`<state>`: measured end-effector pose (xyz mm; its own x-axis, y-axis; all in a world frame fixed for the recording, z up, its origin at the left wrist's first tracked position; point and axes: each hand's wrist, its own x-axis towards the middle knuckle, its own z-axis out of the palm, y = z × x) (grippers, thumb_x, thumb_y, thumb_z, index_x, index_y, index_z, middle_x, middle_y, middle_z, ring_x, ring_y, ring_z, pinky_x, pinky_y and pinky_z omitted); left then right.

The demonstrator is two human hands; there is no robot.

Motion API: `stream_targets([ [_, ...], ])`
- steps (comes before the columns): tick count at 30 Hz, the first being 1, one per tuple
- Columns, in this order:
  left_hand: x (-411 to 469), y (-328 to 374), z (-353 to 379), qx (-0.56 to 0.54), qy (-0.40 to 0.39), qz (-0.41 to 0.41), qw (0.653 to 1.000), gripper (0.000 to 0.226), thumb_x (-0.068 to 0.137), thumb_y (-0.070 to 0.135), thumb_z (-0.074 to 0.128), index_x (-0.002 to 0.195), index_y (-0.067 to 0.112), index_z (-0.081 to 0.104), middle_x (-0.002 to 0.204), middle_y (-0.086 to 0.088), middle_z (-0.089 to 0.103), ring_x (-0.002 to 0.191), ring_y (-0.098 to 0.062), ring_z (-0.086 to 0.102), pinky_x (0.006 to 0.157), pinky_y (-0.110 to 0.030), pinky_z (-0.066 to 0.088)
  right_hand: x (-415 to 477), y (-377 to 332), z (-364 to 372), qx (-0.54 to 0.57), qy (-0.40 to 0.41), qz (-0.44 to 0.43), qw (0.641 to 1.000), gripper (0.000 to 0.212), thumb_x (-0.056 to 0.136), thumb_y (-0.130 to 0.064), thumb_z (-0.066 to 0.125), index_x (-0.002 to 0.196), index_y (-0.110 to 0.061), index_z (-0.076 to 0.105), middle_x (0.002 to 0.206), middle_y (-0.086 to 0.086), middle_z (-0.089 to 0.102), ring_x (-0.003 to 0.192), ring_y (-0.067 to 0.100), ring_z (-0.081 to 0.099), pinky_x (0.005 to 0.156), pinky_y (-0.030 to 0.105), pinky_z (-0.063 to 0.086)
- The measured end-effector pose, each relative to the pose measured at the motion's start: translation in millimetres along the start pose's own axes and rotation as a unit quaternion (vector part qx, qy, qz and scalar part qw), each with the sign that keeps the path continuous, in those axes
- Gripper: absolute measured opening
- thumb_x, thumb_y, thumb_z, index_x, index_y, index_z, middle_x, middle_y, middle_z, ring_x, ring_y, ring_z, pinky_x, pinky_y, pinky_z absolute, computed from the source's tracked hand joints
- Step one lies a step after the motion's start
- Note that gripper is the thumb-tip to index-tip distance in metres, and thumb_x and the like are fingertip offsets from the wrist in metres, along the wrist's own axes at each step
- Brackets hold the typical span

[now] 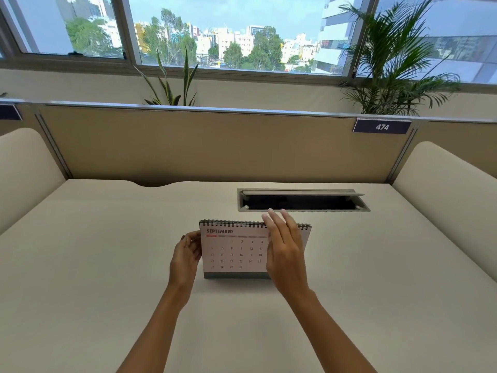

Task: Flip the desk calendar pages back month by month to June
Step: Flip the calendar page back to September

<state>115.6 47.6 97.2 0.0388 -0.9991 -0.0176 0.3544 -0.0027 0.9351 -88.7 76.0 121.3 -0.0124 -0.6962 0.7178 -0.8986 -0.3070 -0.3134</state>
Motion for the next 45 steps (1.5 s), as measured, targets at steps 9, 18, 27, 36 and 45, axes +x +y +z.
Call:
stream_targets([
  [9, -2, 0, 2, -0.001, -0.001, -0.002, 1.0, 0.039, 0.101, 0.027, 0.021, 0.109, 0.018, 0.058, 0.112, -0.005, 0.066, 0.105, -0.018, 0.061, 0.09, -0.033, 0.046, -47, 11, 6, 0.133, 0.165, 0.232, 0.949, 0.057, 0.081, 0.014, 0.058, 0.126, -0.013, 0.035, 0.143, 0.013, 0.025, 0.134, 0.013, 0.025, 0.097, 0.021, 0.043],
  [18, -2, 1, 3, -0.003, -0.002, 0.001, 1.0, 0.039, 0.101, 0.026, 0.021, 0.11, 0.016, 0.058, 0.113, -0.007, 0.065, 0.105, -0.019, 0.061, 0.09, -0.033, 0.046, -58, 26, 8, 0.245, 0.087, 0.511, 0.819, 0.028, 0.088, 0.0, 0.062, 0.111, -0.012, 0.052, 0.115, 0.01, 0.059, 0.103, 0.026, 0.059, 0.083, 0.029, 0.051],
  [27, -2, 1, 4, -0.004, -0.001, -0.002, 1.0, 0.039, 0.101, 0.026, 0.021, 0.112, 0.014, 0.056, 0.115, -0.009, 0.064, 0.108, -0.022, 0.059, 0.095, -0.036, 0.044, -63, 27, -1, 0.247, 0.119, 0.499, 0.822, 0.015, 0.082, -0.016, 0.074, 0.088, -0.011, 0.06, 0.084, 0.005, 0.066, 0.078, 0.024, 0.062, 0.067, 0.024, 0.052],
  [36, -5, 3, 8, 0.001, -0.004, 0.004, 1.0, 0.039, 0.101, 0.026, 0.02, 0.112, 0.011, 0.055, 0.111, -0.009, 0.064, 0.101, -0.02, 0.059, 0.085, -0.032, 0.047, -67, 32, -15, 0.238, 0.114, 0.481, 0.836, 0.01, 0.075, -0.012, 0.079, 0.077, -0.014, 0.069, 0.071, -0.01, 0.067, 0.068, 0.003, 0.063, 0.059, 0.01, 0.045],
  [45, -4, 5, 7, -0.003, -0.002, 0.001, 1.0, 0.04, 0.101, 0.027, 0.02, 0.111, 0.012, 0.056, 0.112, -0.009, 0.065, 0.103, -0.02, 0.06, 0.087, -0.033, 0.046, -70, 25, -12, 0.15, 0.146, 0.393, 0.895, 0.02, 0.076, -0.009, 0.078, 0.07, -0.012, 0.06, 0.069, -0.002, 0.067, 0.064, 0.013, 0.064, 0.057, 0.025, 0.055],
])
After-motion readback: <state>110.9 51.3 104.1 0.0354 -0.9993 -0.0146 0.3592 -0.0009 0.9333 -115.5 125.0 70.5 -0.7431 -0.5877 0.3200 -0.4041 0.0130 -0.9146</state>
